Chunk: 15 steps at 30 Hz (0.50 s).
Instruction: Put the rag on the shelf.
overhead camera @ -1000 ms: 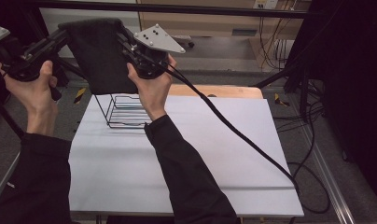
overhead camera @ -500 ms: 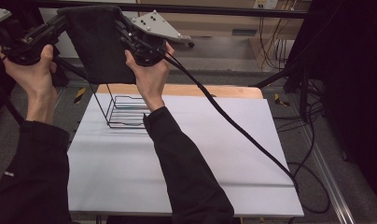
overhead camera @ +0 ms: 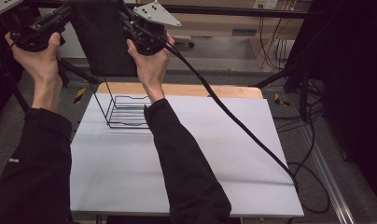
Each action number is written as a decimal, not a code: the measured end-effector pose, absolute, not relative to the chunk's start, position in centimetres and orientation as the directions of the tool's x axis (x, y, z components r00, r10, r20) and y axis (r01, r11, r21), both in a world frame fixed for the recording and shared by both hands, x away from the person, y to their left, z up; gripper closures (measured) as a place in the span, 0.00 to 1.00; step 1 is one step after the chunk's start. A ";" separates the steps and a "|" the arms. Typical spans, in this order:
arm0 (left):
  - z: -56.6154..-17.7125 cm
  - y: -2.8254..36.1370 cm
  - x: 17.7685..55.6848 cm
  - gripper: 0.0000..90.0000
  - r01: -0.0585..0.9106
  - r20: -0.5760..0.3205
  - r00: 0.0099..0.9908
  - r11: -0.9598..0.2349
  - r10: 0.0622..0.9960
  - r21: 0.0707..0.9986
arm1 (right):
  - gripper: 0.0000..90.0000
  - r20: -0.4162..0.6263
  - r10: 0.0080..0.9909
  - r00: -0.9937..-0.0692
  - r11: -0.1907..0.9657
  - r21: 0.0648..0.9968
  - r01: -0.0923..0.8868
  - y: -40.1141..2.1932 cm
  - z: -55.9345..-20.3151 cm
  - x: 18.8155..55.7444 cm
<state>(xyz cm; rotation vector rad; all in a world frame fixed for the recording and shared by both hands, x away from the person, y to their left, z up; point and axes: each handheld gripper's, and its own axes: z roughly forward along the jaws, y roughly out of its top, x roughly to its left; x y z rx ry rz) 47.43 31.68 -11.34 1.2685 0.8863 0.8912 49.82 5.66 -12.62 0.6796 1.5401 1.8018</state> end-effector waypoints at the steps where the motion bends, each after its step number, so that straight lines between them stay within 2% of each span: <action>1: -11.4 31.8 47.6 0.92 -0.058 -0.058 0.398 0.088 0.915 0.994 | 0.88 -0.035 0.763 -0.646 -0.083 0.985 -0.151 5.7 -12.6 50.1; 15: -13.0 32.0 49.5 0.92 -0.045 -0.054 0.394 0.077 0.917 0.996 | 0.88 -0.074 0.766 -0.638 -0.018 0.991 -0.136 6.0 -13.1 52.1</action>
